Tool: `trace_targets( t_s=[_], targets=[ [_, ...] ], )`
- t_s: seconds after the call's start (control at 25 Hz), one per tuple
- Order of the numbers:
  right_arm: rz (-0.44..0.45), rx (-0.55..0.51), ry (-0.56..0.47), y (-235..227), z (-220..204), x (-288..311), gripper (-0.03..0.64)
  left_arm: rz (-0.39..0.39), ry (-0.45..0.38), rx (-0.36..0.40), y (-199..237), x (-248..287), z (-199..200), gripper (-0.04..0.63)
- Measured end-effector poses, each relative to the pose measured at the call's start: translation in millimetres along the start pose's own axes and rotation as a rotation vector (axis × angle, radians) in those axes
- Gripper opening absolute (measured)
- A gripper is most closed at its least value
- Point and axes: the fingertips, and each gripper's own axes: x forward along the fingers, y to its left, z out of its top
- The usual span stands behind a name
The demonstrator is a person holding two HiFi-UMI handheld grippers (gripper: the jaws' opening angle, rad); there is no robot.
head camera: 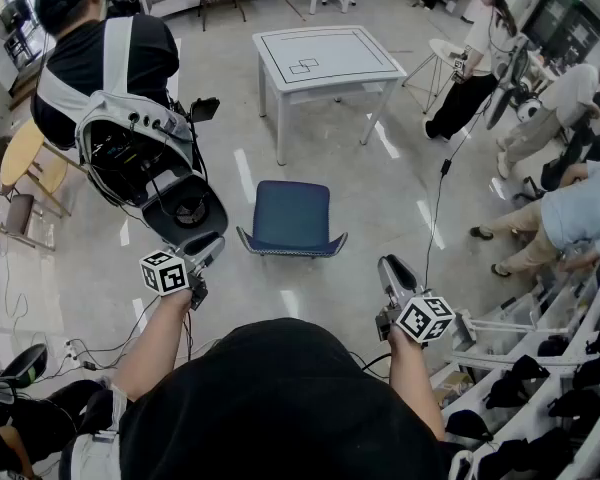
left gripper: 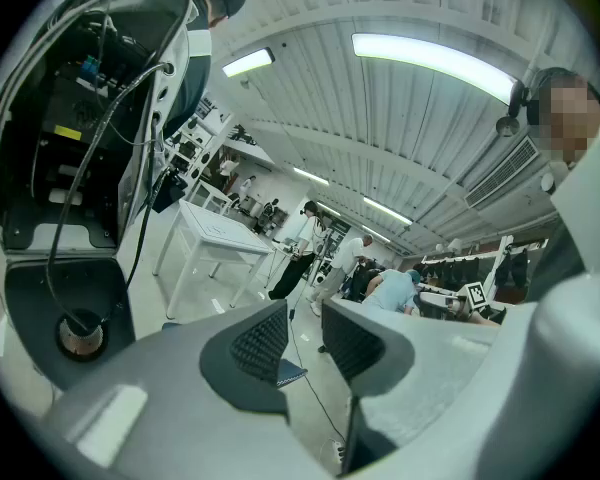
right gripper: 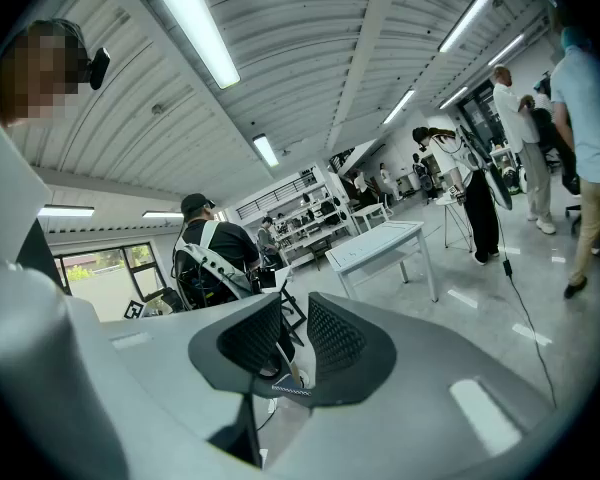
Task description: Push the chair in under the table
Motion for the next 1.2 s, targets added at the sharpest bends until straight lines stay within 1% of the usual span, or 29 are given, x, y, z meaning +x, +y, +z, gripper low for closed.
trace_targets(
  t_s=[0.2,0.32,0.48,0.64,0.8,1.0,1.2],
  targets=[
    [0.014,-0.010,0.015,-18,16,24,0.106,0.008,-0.012,0.000,2,27,16,0.224],
    [0.017,0.006,0.039,-37,9,30,0.100,0.031,-0.019,-0.009,2,36,7,0.224],
    [0.045,0.075,0.070,-59,-2,35,0.100,0.071,-0.009,-0.032,0,45,-13,0.224],
    [0.091,0.083,0.125,-67,-22,20,0.111,0.132,0.030,-0.044,-14,42,-44,0.225],
    [0.098,0.092,0.198,-74,-48,28,0.119,0.197,0.079,-0.093,2,43,-69,0.227],
    [0.090,0.111,0.274,-75,-72,59,0.129,0.218,0.177,-0.141,33,60,-90,0.245],
    [0.072,0.113,0.344,-81,-91,81,0.137,0.220,0.239,-0.178,58,83,-104,0.262]
  ],
)
